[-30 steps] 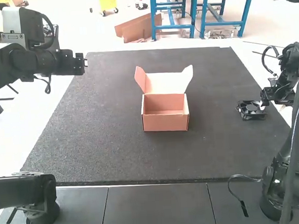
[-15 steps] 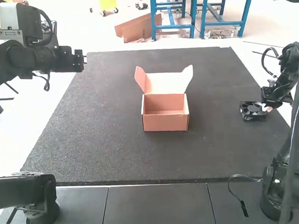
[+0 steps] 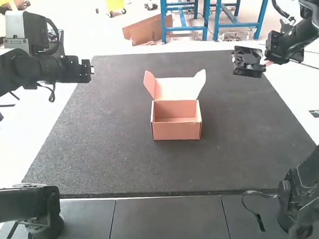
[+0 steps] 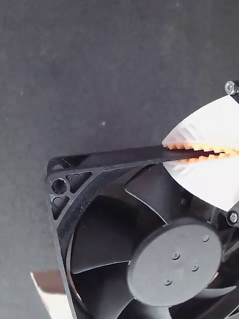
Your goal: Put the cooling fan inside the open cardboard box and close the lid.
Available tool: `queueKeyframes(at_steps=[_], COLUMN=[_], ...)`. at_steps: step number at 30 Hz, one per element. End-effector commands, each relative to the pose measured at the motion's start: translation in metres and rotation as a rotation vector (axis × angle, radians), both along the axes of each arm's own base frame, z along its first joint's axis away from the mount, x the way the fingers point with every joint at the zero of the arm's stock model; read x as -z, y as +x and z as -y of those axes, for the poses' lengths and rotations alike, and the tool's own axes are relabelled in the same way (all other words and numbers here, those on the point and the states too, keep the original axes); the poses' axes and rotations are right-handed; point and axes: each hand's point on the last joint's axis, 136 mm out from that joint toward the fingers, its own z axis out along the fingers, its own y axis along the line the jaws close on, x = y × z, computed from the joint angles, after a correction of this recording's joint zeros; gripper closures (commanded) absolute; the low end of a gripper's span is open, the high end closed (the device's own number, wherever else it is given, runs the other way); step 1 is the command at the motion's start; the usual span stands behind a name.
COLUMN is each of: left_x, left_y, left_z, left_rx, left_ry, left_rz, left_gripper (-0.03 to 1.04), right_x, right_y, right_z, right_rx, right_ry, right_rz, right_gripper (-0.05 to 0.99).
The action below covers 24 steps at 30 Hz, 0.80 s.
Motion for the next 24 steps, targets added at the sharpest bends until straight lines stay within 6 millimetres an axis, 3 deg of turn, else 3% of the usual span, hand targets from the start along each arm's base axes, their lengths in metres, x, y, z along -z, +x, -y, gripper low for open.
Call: queueKeyframes(at_steps=[1, 6, 10, 15, 24], left_x=[-0.001, -0.001, -0.002, -0.001, -0.005], left_y=[0.002, 0.002, 0.001, -0.002, -0.003], left_z=[0.004, 0.005, 0.004, 0.004, 0.004], left_rx=[0.021, 0.024, 0.022, 0.021, 0.006], left_ry=[0.009, 0.008, 0.006, 0.002, -0.029], left_rz=[0.009, 0.012, 0.013, 0.007, 0.017], left_gripper=[0.04, 0.04, 0.04, 0.04, 0.04], right_x=[-0.015, -0.016, -0.009, 0.012, 0.06], right_y=[-0.011, -0.031, -0.045, -0.054, -0.043], right_z=[-0.046, -0.108, -0.143, -0.174, -0.199], right_rx=[0.014, -0.054, -0.105, -0.174, -0.201], right_ry=[0.126, 0.174, 0.15, 0.086, 0.03], right_rz=[-0.014, -0.084, -0.119, -0.167, -0.272], right_gripper=[0.94, 0.94, 0.94, 0.94, 0.94])
